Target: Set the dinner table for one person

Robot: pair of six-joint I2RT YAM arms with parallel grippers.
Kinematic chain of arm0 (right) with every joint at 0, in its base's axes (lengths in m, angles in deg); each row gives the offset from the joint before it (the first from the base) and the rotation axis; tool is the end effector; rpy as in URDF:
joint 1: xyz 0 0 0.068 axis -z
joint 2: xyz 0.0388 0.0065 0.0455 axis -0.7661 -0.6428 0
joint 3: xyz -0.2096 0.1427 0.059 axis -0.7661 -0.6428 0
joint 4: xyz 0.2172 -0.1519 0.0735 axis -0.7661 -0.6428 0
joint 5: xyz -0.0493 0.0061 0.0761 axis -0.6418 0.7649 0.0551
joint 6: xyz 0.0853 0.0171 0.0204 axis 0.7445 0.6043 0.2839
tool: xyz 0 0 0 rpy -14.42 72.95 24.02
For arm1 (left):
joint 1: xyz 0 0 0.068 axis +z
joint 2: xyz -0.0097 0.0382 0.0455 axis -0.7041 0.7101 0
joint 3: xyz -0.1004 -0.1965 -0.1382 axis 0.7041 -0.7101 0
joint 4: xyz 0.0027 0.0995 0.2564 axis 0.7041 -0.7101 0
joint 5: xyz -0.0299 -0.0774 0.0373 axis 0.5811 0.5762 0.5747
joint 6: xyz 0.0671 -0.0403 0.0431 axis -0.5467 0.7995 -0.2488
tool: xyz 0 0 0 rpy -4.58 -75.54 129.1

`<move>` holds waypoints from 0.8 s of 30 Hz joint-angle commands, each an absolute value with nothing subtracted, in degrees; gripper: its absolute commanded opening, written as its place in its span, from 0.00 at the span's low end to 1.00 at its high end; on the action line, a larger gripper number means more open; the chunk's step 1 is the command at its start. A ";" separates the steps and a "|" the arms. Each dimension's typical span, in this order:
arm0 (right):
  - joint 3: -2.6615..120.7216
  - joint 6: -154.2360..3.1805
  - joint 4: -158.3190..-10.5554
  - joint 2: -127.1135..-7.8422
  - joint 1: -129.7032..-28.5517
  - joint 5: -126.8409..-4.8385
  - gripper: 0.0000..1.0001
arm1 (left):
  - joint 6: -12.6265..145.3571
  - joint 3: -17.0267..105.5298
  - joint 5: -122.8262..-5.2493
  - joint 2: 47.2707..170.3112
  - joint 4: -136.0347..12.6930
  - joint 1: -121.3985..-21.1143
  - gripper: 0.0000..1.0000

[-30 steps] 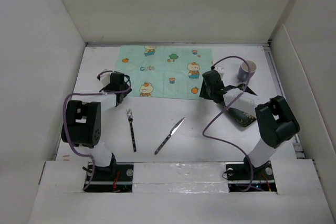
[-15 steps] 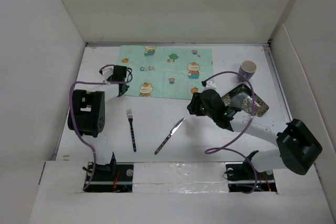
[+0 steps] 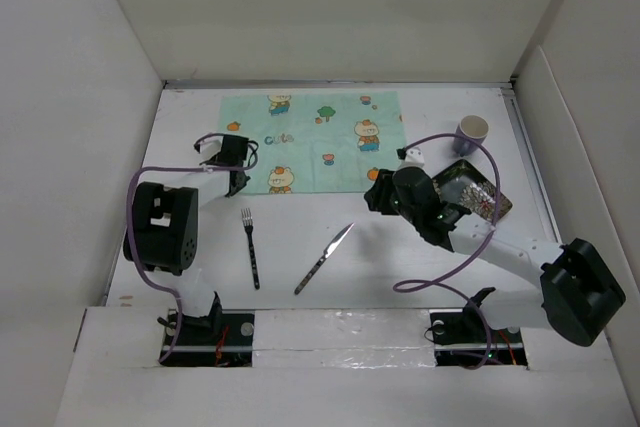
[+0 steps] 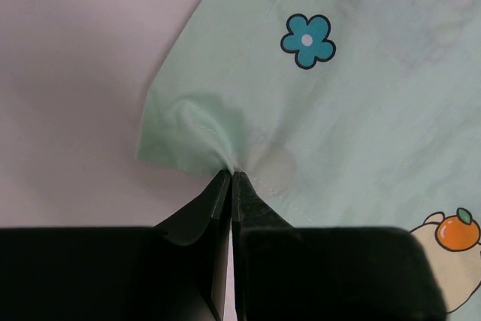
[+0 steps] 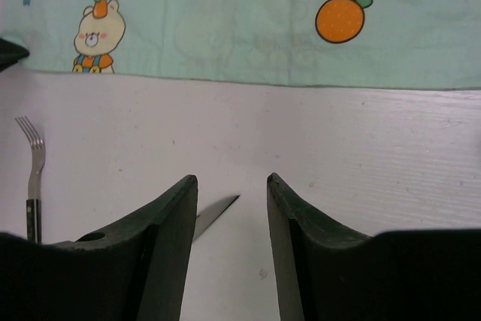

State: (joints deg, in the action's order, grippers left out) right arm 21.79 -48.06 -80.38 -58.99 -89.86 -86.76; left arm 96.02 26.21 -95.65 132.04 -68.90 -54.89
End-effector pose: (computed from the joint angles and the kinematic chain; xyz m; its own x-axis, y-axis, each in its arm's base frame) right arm 0.2599 0.1931 0.1794 -0.5901 0.2215 -0.7764 -0.1693 0.9063 0.3872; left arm 0.3797 -0.0359 0.1104 -0.5042 -0.5247 -0.6859 -0.5629 0.8020 -0.1997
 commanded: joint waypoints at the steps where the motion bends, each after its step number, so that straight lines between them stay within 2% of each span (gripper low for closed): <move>1: 21.45 -48.33 -78.75 -57.50 -88.58 -88.16 0.48 | 96.27 22.19 -96.11 127.36 -75.99 -55.30 0.00; 3: 21.72 -48.24 -78.92 -57.32 -88.58 -87.98 0.48 | 96.18 22.09 -97.43 125.77 -77.04 -55.30 0.00; 4: 21.80 -48.24 -78.83 -57.50 -88.06 -87.90 0.48 | 96.18 22.35 -97.96 124.37 -77.57 -55.30 0.22; 6: 22.77 -48.15 -79.27 -58.03 -88.06 -87.55 0.48 | 95.66 23.40 -98.75 122.95 -77.92 -55.30 0.53; 7: 23.21 -48.07 -80.05 -58.11 -88.06 -87.54 0.48 | 95.31 23.76 -98.58 121.29 -77.84 -55.30 0.72; 8: 23.82 -48.15 -80.15 -58.38 -88.06 -88.07 0.48 | 94.61 24.72 -98.23 119.19 -76.71 -55.30 0.79; 9: 23.83 -48.15 -80.32 -58.38 -88.06 -88.07 0.48 | 94.25 24.99 -97.79 119.17 -76.69 -55.30 0.79; 11: 24.52 -48.41 -80.85 -58.47 -88.06 -89.21 0.37 | 93.02 25.17 -95.95 115.84 -73.81 -55.30 0.80; 12: 25.22 -48.59 -80.85 -58.73 -88.06 -89.65 0.29 | 92.41 25.52 -94.29 114.87 -72.84 -55.30 0.79; 13: 25.67 -48.68 -80.85 -59.17 -87.54 -90.09 0.08 | 91.97 25.69 -93.05 113.55 -72.13 -55.30 0.75; 14: 26.11 -48.68 -80.42 -59.78 -87.53 -89.66 0.01 | 91.44 25.52 -92.17 113.28 -69.95 -55.30 0.74; 15: 27.42 -48.33 -79.11 -60.92 -86.75 -89.48 0.00 | 91.09 25.52 -91.55 113.28 -68.62 -55.30 0.73; 17: 30.14 -47.98 -78.92 -65.83 -84.82 -89.21 0.00 | 90.91 27.27 -91.90 115.81 -67.29 -55.30 0.70; 18: 32.15 -47.89 -80.23 -68.03 -83.94 -89.65 0.04 | 90.73 30.93 -91.90 117.39 -67.55 -55.30 0.69; 19: 37.31 -47.80 -81.72 -72.83 -82.88 -89.13 0.18 | 90.47 32.71 -92.07 121.15 -67.55 -55.30 0.68; 21: 41.47 -48.06 -82.61 -77.17 -79.55 -89.13 0.30 | 90.47 39.45 -90.59 125.30 -68.87 -55.30 0.66; 22: 45.93 -48.85 -83.13 -81.54 -78.40 -88.08 0.41 | 90.30 41.06 -89.45 128.89 -69.13 -55.30 0.65; 24: 51.57 -49.21 -89.76 -85.78 -75.60 -88.94 0.43 | 89.68 44.92 -87.26 131.63 -68.17 -56.62 0.63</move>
State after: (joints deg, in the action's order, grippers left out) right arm 44.45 -48.34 -84.12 -82.16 -78.97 -87.81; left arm 91.23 39.98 -90.69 128.74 -69.21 -55.52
